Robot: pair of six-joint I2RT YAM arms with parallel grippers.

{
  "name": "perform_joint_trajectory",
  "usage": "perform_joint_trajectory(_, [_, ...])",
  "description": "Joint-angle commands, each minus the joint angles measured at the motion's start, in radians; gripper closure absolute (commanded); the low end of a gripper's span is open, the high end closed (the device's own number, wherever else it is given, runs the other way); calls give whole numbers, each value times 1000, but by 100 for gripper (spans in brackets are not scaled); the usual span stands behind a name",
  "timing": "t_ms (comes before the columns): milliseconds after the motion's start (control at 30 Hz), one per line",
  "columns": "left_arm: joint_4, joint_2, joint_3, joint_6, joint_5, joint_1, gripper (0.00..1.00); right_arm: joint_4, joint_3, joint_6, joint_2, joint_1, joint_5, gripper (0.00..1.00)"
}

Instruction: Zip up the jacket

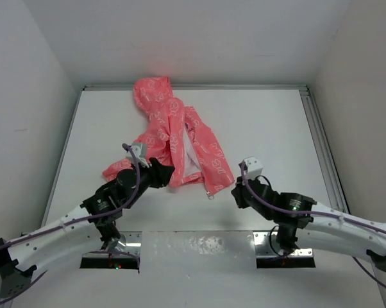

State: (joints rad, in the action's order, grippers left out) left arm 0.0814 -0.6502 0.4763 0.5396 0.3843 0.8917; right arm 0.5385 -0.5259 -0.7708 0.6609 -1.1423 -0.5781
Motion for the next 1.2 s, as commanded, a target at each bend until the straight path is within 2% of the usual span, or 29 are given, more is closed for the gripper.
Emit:
perform_joint_trajectory(0, [67, 33, -41, 28, 11, 6, 58, -133, 4, 25, 81, -7, 124, 98])
perform_joint_trajectory(100, [137, 34, -25, 37, 50, 6, 59, -241, 38, 16, 118, -7, 179, 100])
perform_joint_trajectory(200, [164, 18, -34, 52, 94, 7, 70, -284, 43, -4, 131, -7, 185, 100])
perform_joint_trajectory(233, [166, 12, -38, 59, 99, 7, 80, -293, 41, -27, 132, -7, 185, 100])
perform_joint_trajectory(300, [176, -14, -39, 77, 94, 7, 88, -398, 67, -53, 157, -7, 216, 100])
perform_joint_trajectory(333, [173, -19, -44, 82, 91, 7, 95, -443, 76, -67, 179, -7, 230, 100])
perform_joint_trajectory(367, [166, -22, -50, 86, 81, 7, 100, -487, 64, -102, 248, -7, 236, 100])
perform_joint_trajectory(500, [146, 4, -61, 94, 35, 7, 100, -584, 27, -200, 417, -7, 224, 100])
perform_joint_trajectory(533, [146, 17, -64, 95, 27, 6, 100, -613, 24, -240, 445, -7, 216, 97])
perform_joint_trajectory(600, [136, 76, -96, 102, 16, 6, 100, -669, 1, -272, 530, -7, 199, 84])
perform_joint_trajectory(633, [136, 95, -106, 105, 13, 6, 99, -687, -9, -303, 555, -7, 189, 70])
perform_joint_trajectory(667, [136, 110, -111, 105, -1, 7, 96, -704, -28, -309, 580, -7, 187, 61])
perform_joint_trajectory(733, [155, 135, -113, 102, -33, 6, 86, -768, -42, -323, 649, -7, 185, 49])
perform_joint_trajectory(767, [156, 139, -120, 100, -44, 6, 83, -785, -58, -328, 670, -7, 201, 47])
perform_joint_trajectory(867, [153, 141, -136, 111, -64, 6, 78, -805, -109, -335, 746, -7, 198, 50])
perform_joint_trajectory(933, [165, 139, -131, 111, -71, 6, 77, -895, -111, -329, 785, -5, 214, 52])
perform_joint_trajectory(1067, [176, 164, -151, 122, -50, 6, 76, -911, -150, -328, 848, 10, 198, 52])
perform_joint_trajectory(1167, [207, 164, -140, 117, -42, 6, 76, -998, -144, -341, 896, 54, 240, 52])
